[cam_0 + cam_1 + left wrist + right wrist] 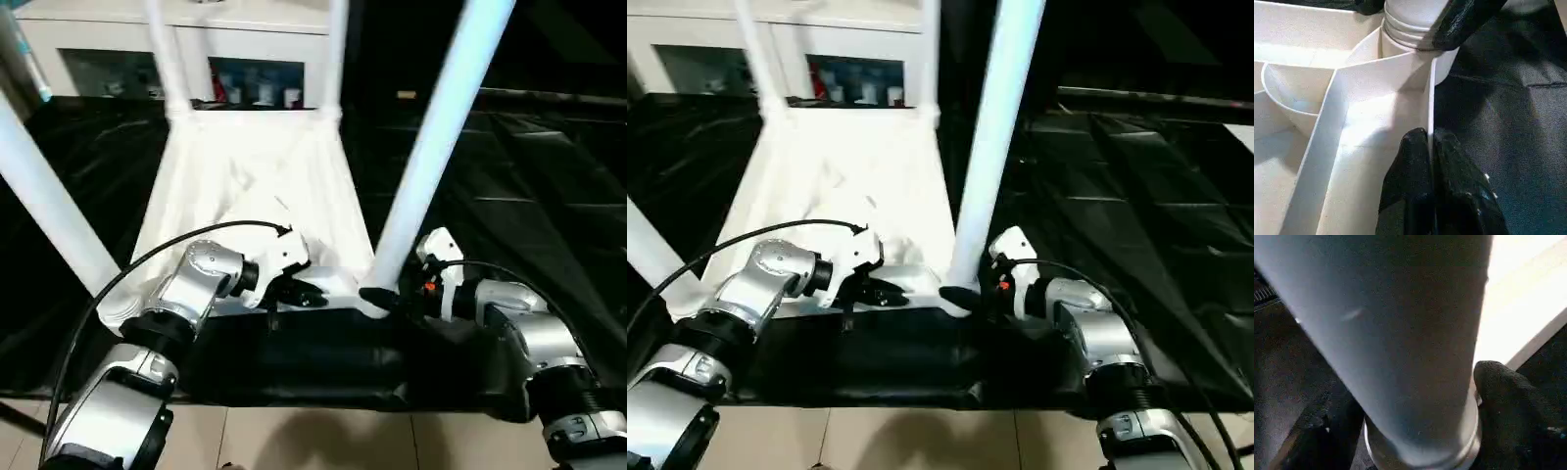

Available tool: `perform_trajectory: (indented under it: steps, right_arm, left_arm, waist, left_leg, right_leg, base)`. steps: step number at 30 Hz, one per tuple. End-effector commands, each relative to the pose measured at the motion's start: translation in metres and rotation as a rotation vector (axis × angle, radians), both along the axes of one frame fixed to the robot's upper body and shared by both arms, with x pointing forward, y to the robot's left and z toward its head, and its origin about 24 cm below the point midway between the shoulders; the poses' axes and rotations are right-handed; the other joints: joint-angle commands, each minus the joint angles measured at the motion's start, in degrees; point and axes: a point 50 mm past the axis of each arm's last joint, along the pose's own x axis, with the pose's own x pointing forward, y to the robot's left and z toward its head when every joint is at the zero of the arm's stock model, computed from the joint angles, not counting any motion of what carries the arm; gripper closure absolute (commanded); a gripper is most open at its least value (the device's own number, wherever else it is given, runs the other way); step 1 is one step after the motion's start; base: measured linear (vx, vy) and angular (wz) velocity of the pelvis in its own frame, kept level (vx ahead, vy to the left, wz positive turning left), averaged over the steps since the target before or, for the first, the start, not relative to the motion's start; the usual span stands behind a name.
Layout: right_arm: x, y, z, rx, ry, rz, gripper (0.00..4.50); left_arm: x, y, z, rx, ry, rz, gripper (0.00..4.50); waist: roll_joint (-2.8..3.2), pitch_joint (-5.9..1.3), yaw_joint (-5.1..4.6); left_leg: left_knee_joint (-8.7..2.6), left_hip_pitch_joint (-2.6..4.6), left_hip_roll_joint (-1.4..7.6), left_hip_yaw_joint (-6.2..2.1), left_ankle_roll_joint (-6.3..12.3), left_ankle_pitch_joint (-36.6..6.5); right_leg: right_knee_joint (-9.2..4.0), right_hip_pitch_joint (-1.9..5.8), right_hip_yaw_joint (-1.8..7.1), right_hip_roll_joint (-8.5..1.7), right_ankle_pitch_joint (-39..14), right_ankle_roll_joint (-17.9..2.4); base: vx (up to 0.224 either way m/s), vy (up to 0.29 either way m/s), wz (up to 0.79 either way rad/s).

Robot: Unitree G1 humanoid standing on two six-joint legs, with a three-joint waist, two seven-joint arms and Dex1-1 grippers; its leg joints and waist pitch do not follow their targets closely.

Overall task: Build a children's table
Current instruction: Rotate leg to tighten

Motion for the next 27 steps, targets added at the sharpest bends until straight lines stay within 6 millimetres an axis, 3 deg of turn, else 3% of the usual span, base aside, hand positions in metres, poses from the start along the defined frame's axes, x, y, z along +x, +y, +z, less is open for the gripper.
perform_trajectory:
  steps: [1, 6, 9, 12, 17, 19, 22, 24, 27]
  right_arm:
    - [0.000, -0.001, 0.000, -0.016, -0.007, -0.001, 1.26]
    - [-0.001, 0.000, -0.002, -0.009, -0.008, -0.015, 1.65]
    - [0.003, -0.001, -0.008, -0.018, -0.013, -0.115, 1.81]
    - [0.008, -0.002, -0.015, -0.030, -0.004, -0.237, 1.83]
    - [0.011, 0.001, -0.024, -0.035, 0.020, -0.353, 1.84]
    - [0.013, 0.012, -0.031, -0.013, 0.046, -0.497, 1.84]
    - [0.013, 0.026, -0.035, 0.000, 0.060, -0.571, 1.85]
    - [0.011, 0.045, -0.035, 0.025, 0.064, -0.550, 1.85]
    - [0.011, 0.051, -0.033, 0.041, 0.052, -0.510, 1.85]
  left_arm:
    - [-0.012, -0.005, -0.014, -0.046, 0.096, -0.037, 4.50]
    - [-0.010, -0.006, -0.012, -0.048, 0.086, -0.020, 4.50]
    - [-0.004, -0.012, -0.014, -0.039, 0.054, 0.054, 4.50]
    - [0.004, -0.020, -0.015, -0.027, 0.015, 0.151, 4.50]
    - [0.010, -0.030, -0.018, -0.011, -0.003, 0.252, 4.50]
    - [0.014, -0.046, -0.018, -0.013, -0.017, 0.341, 4.50]
    - [0.015, -0.056, -0.019, -0.009, -0.032, 0.385, 4.50]
    - [0.014, -0.063, -0.020, -0.005, -0.040, 0.384, 4.50]
    - [0.013, -0.065, -0.019, -0.010, -0.041, 0.365, 4.50]
  waist:
    - [-0.71, -2.57, 0.04]
    - [-0.59, -2.65, 0.00]
    - [-0.71, -2.60, -0.17]
    - [-0.80, -2.25, -0.39]
    - [-0.76, -2.29, -0.36]
    - [-0.48, -2.32, -0.52]
    - [-0.47, -2.45, -0.51]
    - [-0.47, -2.47, -0.52]
    - [-0.40, -2.41, -0.53]
  left_leg:
    - [-2.96, 0.54, 1.37, -0.12, 4.59, -8.98]
    - [-2.94, 0.58, 1.34, -0.19, 4.23, -8.63]
    - [-2.92, 0.56, 1.23, -0.15, 4.21, -8.65]
    - [-3.29, 0.78, 1.12, -0.31, 2.29, -12.46]
    - [-3.49, 0.84, 1.12, -0.49, 1.46, -13.15]
    - [-3.51, 0.78, 1.13, -0.48, 1.28, -12.62]
    - [-3.47, 0.84, 1.00, -0.50, 1.05, -11.85]
    - [-3.43, 0.73, 0.84, -0.47, 1.64, -11.69]
    - [-3.56, 0.77, 0.91, -0.50, 1.86, -12.88]
  right_leg:
    - [-3.13, 2.84, 1.51, -2.29, -2.06, -15.02]
    - [-3.12, 2.86, 1.56, -2.31, -1.97, -14.58]
    - [-3.18, 2.76, 1.56, -2.25, -1.90, -14.69]
    - [-4.13, 2.57, 1.63, -2.46, -9.91, -13.11]
    - [-4.53, 2.49, 1.71, -2.48, -13.29, -10.88]
    - [-4.33, 2.39, 1.80, -2.40, -11.46, -11.17]
    - [-4.25, 2.58, 1.74, -2.33, -9.96, -11.17]
    - [-4.35, 2.63, 1.69, -2.25, -9.39, -10.86]
    - [-4.55, 2.62, 1.66, -2.27, -10.67, -10.53]
  base:
    - [0.000, 0.000, 0.00]
    - [0.000, 0.000, 0.00]
    - [0.000, 0.000, 0.00]
    - [0.000, 0.000, 0.00]
    - [0.000, 0.000, 0.00]
    - [0.000, 0.000, 0.00]
    - [0.000, 0.000, 0.00]
    - [0.000, 0.000, 0.00]
    - [0.000, 0.000, 0.00]
